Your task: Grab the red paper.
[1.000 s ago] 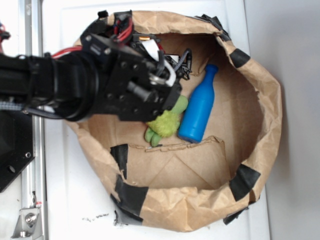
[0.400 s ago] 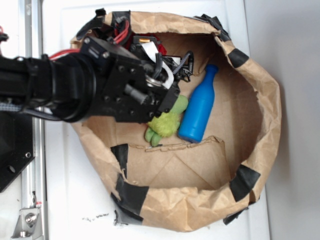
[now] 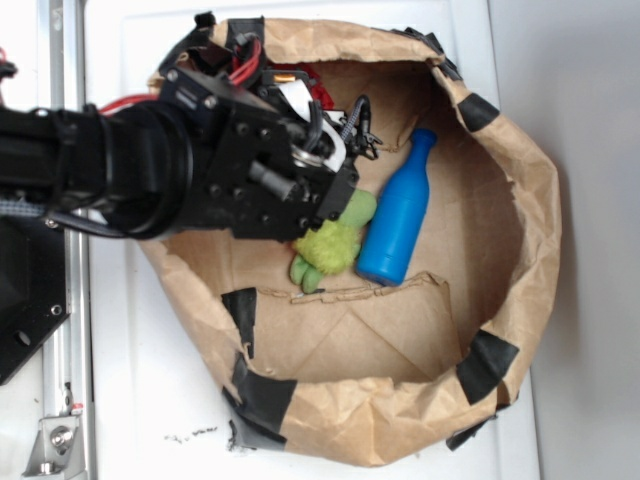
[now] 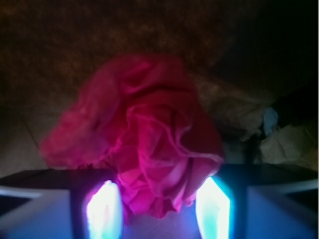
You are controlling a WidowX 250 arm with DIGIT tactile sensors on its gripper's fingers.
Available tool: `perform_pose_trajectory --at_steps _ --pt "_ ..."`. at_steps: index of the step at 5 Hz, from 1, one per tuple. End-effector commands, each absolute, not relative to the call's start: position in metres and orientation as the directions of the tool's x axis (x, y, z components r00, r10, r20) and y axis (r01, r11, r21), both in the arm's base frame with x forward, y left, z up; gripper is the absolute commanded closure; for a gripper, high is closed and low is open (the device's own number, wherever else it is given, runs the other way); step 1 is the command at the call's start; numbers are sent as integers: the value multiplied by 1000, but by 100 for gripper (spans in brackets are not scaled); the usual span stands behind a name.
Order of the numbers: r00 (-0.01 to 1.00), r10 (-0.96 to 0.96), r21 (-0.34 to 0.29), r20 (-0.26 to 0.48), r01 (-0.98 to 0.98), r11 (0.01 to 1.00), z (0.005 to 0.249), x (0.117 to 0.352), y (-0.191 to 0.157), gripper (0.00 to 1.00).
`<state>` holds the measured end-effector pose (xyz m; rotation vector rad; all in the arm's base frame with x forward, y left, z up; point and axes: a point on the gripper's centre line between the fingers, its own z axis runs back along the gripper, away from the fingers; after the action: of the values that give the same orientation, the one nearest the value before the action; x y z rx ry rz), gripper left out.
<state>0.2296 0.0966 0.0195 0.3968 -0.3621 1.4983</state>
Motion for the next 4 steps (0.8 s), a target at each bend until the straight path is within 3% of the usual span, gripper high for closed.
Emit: perform_pose_trajectory --at_steps 1,4 --pt "13 876 6 482 -1000 11 27 224 105 100" --pt "30 875 -17 483 -999 44 33 223 102 100"
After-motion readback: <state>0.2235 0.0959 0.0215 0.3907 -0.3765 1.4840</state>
